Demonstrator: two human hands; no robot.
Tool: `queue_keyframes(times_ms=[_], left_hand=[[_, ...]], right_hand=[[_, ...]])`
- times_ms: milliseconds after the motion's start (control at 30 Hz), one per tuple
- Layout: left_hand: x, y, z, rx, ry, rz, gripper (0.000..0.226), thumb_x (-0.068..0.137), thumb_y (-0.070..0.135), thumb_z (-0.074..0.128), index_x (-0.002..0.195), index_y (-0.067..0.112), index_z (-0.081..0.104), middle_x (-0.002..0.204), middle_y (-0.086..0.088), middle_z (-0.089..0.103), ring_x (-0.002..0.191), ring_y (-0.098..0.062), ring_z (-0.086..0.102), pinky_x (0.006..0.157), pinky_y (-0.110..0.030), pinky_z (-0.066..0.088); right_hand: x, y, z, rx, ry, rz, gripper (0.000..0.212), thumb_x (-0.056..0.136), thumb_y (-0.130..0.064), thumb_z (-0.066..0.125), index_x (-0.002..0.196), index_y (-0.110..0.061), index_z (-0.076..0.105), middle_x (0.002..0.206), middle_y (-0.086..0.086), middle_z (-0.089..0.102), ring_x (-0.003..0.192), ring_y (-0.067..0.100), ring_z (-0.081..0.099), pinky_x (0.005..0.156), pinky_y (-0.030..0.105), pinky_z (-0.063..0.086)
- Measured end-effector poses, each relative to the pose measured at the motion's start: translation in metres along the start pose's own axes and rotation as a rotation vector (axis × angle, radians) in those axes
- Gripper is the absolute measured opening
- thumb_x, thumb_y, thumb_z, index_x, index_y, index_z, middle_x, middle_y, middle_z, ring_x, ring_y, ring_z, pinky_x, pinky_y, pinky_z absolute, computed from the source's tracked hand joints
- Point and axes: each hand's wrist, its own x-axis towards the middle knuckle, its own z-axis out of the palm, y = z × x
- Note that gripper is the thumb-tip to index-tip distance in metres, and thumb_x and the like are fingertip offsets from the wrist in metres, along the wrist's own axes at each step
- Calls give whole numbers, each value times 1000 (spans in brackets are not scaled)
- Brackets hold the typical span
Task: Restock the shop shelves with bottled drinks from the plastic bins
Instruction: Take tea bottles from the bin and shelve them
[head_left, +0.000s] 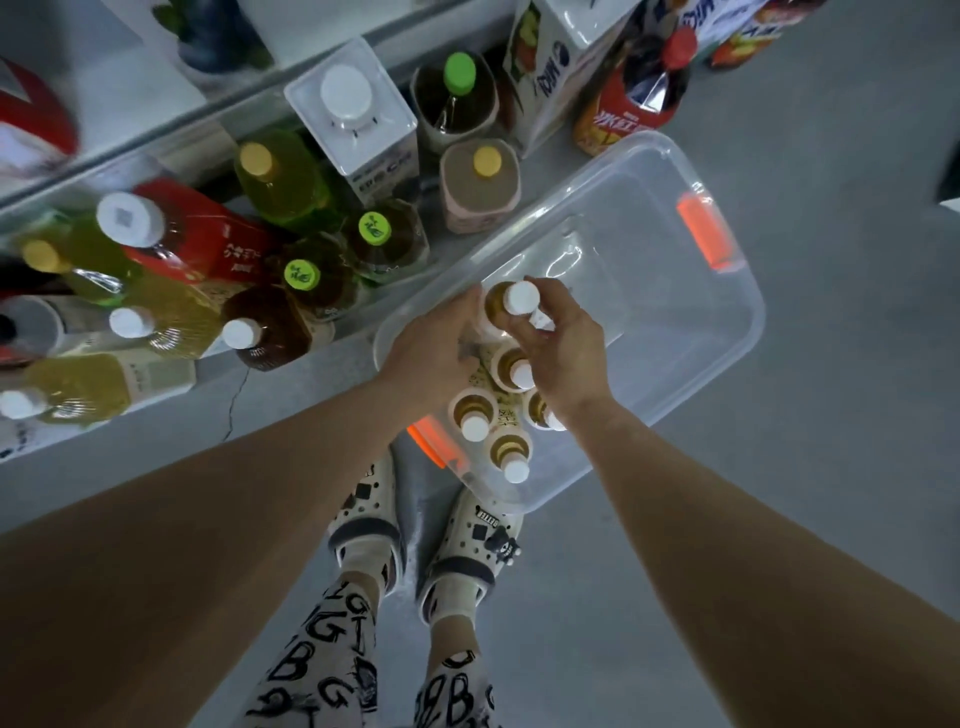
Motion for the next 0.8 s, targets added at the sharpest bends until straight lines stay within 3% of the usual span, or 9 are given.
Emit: queue_keyframes(times_ms=[100,167,267,367,567,667,800], left_hand=[[-10,19,-6,-96,-17,-1,68,92,11,64,151,23,33,148,-1,47,138,-20,41,110,-29,30],[-19,34,-12,-133,-24,3,73,91,10,65,153,25,29,151,1,43,140,-19,39,114,-31,29],[-36,54,-27,-163,-52,13,79,89,11,68,154,25,25,155,1,38,142,-19,36,118,-40,29],[-67,79,-48,-152,-78,20,80,87,10,69,154,22,26,154,-1,39,141,-22,37,117,-42,30],[-153,122,-98,-242,-134,9,85,80,10,79,150,22,33,142,5,50,127,-11,48,103,-27,39],[-201,153,-118,-289,-111,9,91,76,15,84,149,23,31,133,14,48,124,-5,47,93,-11,38],[-261,192,-140,-327,-67,38,99,67,32,89,148,25,32,130,13,54,123,-11,54,98,-26,42]], right_hand=[[-8,-14,-21,119,22,28,25,95,-30,67,117,-20,63,110,-4,69,106,15,62,84,20,45],[-14,-25,-39,190,33,44,24,93,-28,70,114,-21,65,105,-7,70,104,12,65,84,18,48],[-24,-45,-68,215,15,58,23,87,-37,74,105,-25,67,97,-14,71,91,6,68,92,43,55],[-45,-74,-95,182,-41,43,39,77,-55,73,107,-30,70,108,-9,73,103,15,69,96,51,54],[-116,-151,-144,263,-154,32,37,82,-48,71,111,-24,73,109,1,74,102,23,71,94,49,57],[-155,-185,-162,344,-189,17,21,94,-36,68,109,-22,71,113,7,72,103,23,71,92,46,59],[-207,-233,-185,356,-203,-40,9,98,-33,64,103,-27,68,107,4,71,90,9,70,73,27,58]])
